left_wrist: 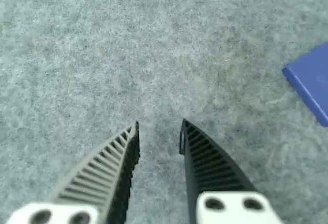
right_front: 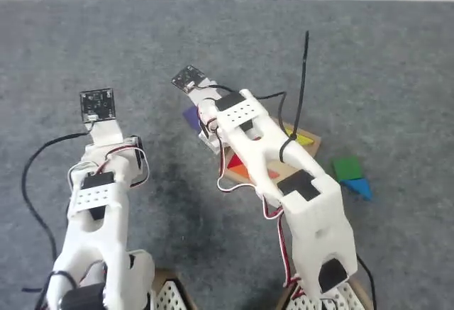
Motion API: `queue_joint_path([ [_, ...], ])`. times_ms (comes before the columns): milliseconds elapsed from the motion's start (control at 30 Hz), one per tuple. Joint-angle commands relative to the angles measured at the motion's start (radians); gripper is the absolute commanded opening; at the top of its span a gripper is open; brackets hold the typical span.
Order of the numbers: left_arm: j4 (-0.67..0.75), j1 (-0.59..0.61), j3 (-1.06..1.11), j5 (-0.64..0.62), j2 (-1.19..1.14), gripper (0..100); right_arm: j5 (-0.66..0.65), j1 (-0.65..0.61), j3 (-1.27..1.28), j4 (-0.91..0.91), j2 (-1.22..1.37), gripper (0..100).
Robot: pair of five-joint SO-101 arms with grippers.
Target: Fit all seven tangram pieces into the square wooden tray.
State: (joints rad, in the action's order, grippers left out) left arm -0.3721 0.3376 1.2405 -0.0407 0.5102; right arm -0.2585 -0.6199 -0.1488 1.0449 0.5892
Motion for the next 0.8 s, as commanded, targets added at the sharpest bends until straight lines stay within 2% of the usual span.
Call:
queue_joint_path([
  [0, 0.025, -0.005, -0.012, 0.015, 0.000, 12, -0.011, -0.025, -0.018, 0.035, -0.013, 20.9],
  [100, 0.025, -0.005, -0.012, 0.015, 0.000, 12, -0.008, -0.025, -0.018, 0.036, -0.013, 19.8],
  [200, 0.025, -0.005, -0.012, 0.015, 0.000, 12, -0.006, -0.028, -0.023, 0.035, -0.021, 14.6],
  [367, 0.025, -0.005, -0.012, 0.015, 0.000, 12, -0.002, -0.025, -0.006, 0.047, -0.102, 13.6],
  [767, 0.025, -0.005, -0.012, 0.015, 0.000, 12, 0.009, -0.021, 0.321, 0.058, -0.591, 13.6],
])
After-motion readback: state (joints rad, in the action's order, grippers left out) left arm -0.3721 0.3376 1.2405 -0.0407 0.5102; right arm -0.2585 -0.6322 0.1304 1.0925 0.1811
